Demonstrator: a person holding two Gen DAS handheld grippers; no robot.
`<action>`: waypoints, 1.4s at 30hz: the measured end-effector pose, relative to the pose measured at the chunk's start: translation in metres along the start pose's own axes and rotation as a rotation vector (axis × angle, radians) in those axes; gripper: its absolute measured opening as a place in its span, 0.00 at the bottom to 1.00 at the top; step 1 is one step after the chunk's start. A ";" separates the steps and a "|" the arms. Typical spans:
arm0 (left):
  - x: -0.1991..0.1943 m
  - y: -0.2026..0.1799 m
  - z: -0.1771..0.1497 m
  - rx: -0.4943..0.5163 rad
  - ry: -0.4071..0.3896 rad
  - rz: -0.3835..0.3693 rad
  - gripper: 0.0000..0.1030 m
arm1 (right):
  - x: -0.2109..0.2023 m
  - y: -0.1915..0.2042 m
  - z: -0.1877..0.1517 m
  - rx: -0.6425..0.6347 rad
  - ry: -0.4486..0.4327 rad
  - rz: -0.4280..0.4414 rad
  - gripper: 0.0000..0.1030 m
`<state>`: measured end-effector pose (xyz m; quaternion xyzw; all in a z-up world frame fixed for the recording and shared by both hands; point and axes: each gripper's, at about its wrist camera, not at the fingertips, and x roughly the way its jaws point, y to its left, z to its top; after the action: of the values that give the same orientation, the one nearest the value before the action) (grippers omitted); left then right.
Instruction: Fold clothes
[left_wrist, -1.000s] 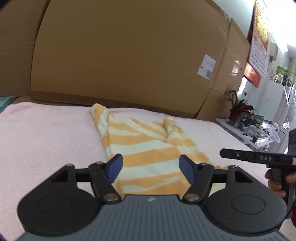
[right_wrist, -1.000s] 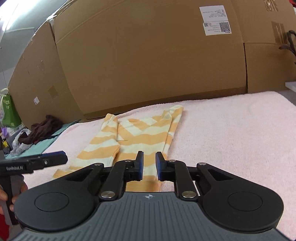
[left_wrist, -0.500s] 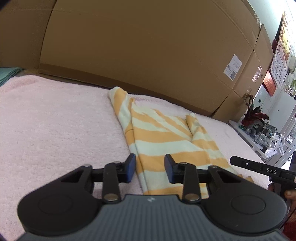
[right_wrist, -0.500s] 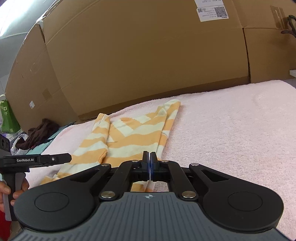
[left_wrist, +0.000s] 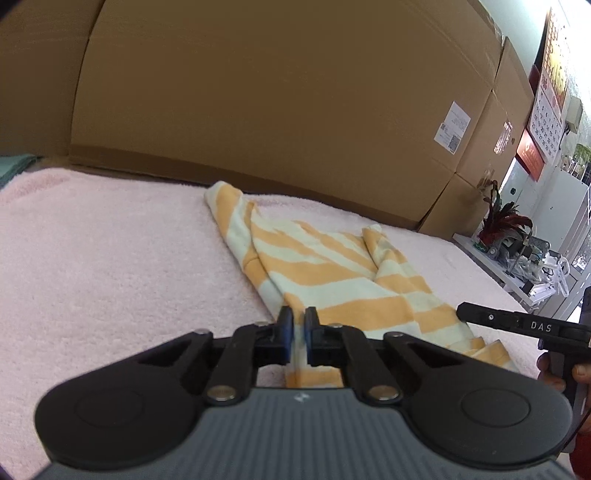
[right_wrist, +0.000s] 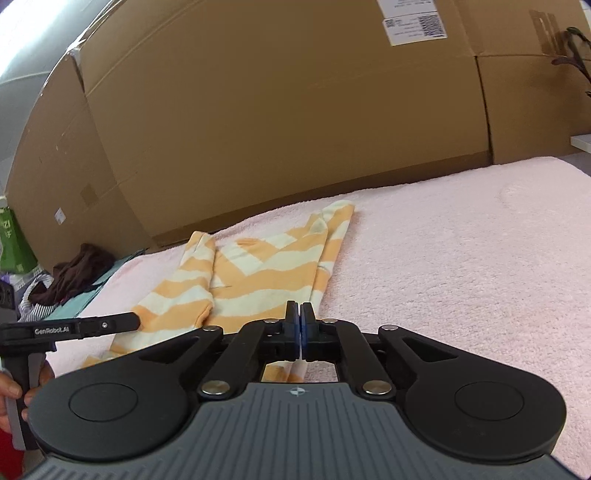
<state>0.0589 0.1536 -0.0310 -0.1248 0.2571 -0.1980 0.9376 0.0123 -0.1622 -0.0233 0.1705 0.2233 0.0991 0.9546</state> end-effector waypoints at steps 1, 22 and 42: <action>0.000 0.002 0.000 -0.020 -0.005 0.025 0.03 | 0.000 -0.001 0.000 0.006 -0.003 -0.003 0.00; 0.008 0.021 0.002 -0.134 0.050 0.018 0.06 | 0.022 -0.004 0.010 0.070 0.066 0.011 0.04; 0.044 0.029 0.027 -0.122 0.031 -0.013 0.09 | 0.053 -0.027 0.030 0.198 0.074 0.066 0.01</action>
<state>0.1170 0.1636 -0.0372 -0.1804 0.2826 -0.1901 0.9227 0.0760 -0.1818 -0.0289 0.2677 0.2615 0.1142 0.9203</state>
